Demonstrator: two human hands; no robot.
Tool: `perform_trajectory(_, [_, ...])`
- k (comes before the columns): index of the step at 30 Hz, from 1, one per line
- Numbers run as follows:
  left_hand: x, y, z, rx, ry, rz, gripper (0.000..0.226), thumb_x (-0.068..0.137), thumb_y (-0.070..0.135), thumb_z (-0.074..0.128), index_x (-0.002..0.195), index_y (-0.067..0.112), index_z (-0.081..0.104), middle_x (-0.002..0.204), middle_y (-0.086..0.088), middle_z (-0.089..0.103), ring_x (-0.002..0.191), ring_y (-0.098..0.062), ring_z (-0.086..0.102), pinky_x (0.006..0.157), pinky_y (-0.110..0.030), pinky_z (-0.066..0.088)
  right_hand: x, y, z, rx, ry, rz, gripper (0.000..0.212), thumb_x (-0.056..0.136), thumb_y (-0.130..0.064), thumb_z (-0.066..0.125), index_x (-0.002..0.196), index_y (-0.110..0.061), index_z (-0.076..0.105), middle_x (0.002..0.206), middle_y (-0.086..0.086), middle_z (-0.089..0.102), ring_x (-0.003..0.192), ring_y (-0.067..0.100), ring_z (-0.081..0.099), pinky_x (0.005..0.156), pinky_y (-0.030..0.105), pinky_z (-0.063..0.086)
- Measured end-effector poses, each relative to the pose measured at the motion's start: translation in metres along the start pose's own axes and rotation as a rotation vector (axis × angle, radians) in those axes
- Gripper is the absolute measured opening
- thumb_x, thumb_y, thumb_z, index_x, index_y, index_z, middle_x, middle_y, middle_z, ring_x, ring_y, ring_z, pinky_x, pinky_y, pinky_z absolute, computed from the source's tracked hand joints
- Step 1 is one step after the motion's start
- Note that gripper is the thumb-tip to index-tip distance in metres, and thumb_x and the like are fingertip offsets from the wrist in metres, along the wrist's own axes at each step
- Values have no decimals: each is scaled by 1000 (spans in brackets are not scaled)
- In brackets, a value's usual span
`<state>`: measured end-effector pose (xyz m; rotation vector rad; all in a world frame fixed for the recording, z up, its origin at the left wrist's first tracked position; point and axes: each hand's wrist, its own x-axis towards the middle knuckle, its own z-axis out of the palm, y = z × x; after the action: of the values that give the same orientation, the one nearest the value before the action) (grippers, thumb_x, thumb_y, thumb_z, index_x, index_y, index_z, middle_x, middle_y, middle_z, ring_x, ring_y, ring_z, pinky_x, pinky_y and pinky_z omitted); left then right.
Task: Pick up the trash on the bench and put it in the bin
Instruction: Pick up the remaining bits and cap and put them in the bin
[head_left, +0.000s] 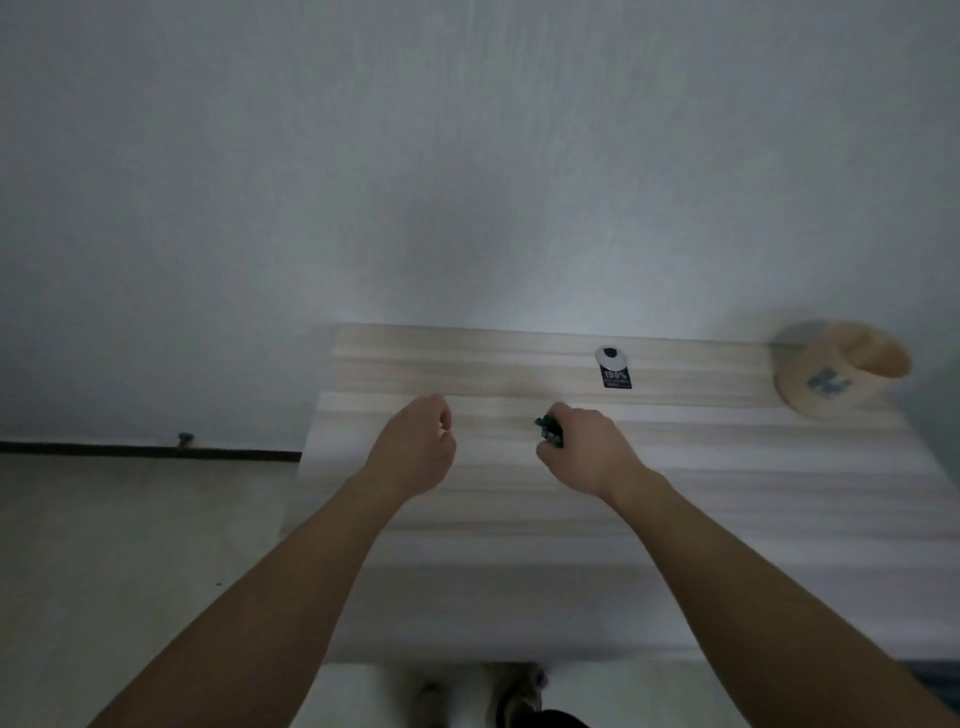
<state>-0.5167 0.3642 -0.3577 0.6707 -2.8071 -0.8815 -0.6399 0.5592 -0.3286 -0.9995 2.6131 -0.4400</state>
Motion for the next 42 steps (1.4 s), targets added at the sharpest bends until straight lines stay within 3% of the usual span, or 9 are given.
perform_trajectory(4, [-19, 19, -4, -13, -38, 37, 13, 77, 5, 47, 85, 15, 50, 87, -3, 55, 80, -23, 51, 68, -30, 39, -37, 4, -3, 33, 45, 35, 20, 86, -28, 54, 95, -11, 53, 85, 8, 62, 75, 26, 56, 60, 32, 43])
perform_trajectory(11, [-36, 79, 10, 44, -45, 170, 13, 74, 4, 48, 81, 15, 50, 81, -3, 55, 75, -22, 48, 64, -29, 33, -99, 48, -26, 73, 154, 128, 17, 84, -29, 56, 91, -14, 52, 82, 5, 60, 72, 23, 54, 59, 31, 39])
perform_trajectory(18, [-50, 184, 66, 52, -84, 279, 15, 75, 4, 46, 78, 19, 46, 82, -2, 53, 74, -20, 48, 63, -29, 33, -185, 143, -69, 79, 214, 231, 18, 85, -30, 57, 93, -14, 53, 84, 4, 61, 73, 22, 54, 59, 29, 39])
perform_trajectory(25, [-76, 300, 137, 40, -108, 407, 14, 79, 2, 44, 83, 16, 45, 83, -1, 47, 76, -21, 45, 65, -30, 30, -274, 251, -111, 93, 252, 328, 16, 86, -30, 55, 88, -15, 51, 79, 2, 58, 67, 16, 51, 51, 26, 33])
perform_trajectory(28, [-85, 336, 160, 25, -126, 439, 15, 80, 2, 43, 84, 16, 45, 84, -1, 49, 77, -21, 47, 67, -33, 37, -299, 286, -126, 92, 261, 354, 15, 86, -30, 55, 88, -16, 50, 77, 1, 57, 66, 15, 51, 50, 25, 33])
perform_trajectory(32, [-82, 367, 179, 24, -127, 471, 16, 79, 3, 44, 84, 18, 45, 87, -2, 51, 79, -23, 49, 72, -37, 44, -312, 318, -142, 86, 260, 380, 15, 86, -30, 55, 88, -15, 50, 76, 0, 57, 65, 15, 51, 50, 26, 34])
perform_trajectory(42, [-10, 402, 213, 50, -139, 457, 15, 81, 4, 44, 86, 18, 45, 88, -2, 51, 77, -20, 48, 67, -31, 36, -265, 376, -165, 98, 254, 396, 15, 86, -29, 55, 87, -15, 51, 77, 2, 57, 68, 18, 53, 52, 28, 36])
